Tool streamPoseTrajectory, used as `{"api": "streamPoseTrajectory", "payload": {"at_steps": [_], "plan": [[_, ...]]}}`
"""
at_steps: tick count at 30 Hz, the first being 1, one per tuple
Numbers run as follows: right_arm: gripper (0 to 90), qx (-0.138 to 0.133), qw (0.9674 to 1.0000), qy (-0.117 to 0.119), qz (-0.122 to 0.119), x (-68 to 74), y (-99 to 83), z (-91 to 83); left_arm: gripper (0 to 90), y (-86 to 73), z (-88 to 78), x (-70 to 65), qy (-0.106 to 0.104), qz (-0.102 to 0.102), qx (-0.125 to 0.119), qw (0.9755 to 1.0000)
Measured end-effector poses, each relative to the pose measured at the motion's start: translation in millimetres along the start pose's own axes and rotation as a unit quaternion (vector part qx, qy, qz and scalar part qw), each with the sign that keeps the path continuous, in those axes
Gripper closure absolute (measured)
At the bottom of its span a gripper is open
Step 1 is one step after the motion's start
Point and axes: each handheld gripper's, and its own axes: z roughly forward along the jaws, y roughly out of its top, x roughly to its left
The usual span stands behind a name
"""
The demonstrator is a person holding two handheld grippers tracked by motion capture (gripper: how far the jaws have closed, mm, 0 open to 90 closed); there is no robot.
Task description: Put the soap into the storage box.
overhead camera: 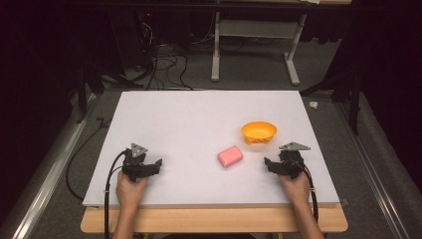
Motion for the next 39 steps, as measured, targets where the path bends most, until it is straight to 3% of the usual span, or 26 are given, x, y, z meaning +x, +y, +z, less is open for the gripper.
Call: {"api": "streamPoseTrajectory", "payload": {"at_steps": [33, 39], "plan": [[25.7, 0.004, 1.0, 0.005, -0.002, -0.8, 1.7, -0.1, 21.7, 0.1, 0.2, 0.7, -0.002, -0.002, 0.001, 1.0], [25.1, -0.006, 0.9997, 0.023, 0.004, -3.4, 2.6, -7.7, 21.8, 0.1, 0.2, 0.5, -0.002, -0.002, 0.0, 1.0]]}}
